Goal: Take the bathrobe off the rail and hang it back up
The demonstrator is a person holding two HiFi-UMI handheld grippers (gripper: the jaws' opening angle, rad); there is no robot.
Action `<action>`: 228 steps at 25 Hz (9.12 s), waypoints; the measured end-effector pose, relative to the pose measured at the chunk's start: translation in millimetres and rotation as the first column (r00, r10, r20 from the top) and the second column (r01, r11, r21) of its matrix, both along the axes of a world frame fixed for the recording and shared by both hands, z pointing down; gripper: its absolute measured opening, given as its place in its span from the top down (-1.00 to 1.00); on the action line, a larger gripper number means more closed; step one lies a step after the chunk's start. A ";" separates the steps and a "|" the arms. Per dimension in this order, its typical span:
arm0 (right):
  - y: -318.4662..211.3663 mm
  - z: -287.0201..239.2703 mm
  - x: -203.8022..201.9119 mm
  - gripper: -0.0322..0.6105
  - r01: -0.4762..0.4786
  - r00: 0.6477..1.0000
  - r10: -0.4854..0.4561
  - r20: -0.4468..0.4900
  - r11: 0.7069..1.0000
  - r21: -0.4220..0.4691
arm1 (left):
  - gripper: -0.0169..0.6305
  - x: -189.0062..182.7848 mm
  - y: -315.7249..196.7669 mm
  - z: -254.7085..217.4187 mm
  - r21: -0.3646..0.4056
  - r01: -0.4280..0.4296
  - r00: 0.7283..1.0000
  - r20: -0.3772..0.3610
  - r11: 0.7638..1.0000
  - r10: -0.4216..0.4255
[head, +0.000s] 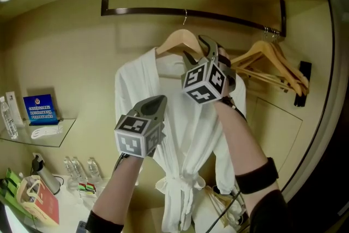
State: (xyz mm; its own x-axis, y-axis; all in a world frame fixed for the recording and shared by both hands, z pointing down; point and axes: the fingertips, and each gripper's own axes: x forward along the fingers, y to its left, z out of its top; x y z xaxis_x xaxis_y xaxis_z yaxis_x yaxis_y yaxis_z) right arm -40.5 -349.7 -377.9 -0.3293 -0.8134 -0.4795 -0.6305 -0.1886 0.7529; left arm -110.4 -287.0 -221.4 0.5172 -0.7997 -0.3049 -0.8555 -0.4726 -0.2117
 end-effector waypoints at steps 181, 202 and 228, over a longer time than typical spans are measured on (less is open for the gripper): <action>261.5 635.5 105.1 0.83 0.560 0.787 0.003 0.616 0.413 -0.718 | 0.94 -61.8 255.6 490.9 -0.590 0.270 0.960 0.101 0.761 -0.262; 309.5 655.6 162.4 0.83 0.568 0.749 0.097 0.656 0.415 -0.710 | 0.94 -72.2 315.7 481.6 -0.611 0.242 0.946 -0.024 0.754 -0.323; 273.1 701.6 96.1 0.83 0.556 0.741 0.184 0.646 0.370 -0.744 | 0.83 -52.1 231.8 547.5 -0.697 0.118 0.993 0.085 0.708 -0.082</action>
State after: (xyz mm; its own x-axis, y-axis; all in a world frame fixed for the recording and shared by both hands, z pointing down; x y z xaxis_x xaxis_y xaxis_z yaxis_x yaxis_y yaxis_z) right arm 55.6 -76.6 323.7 -0.5158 -0.7986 0.3102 -0.8555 0.4993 -0.1373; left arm -162.5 -55.2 326.1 0.4203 -0.8221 0.3840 -0.9045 -0.4132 0.1055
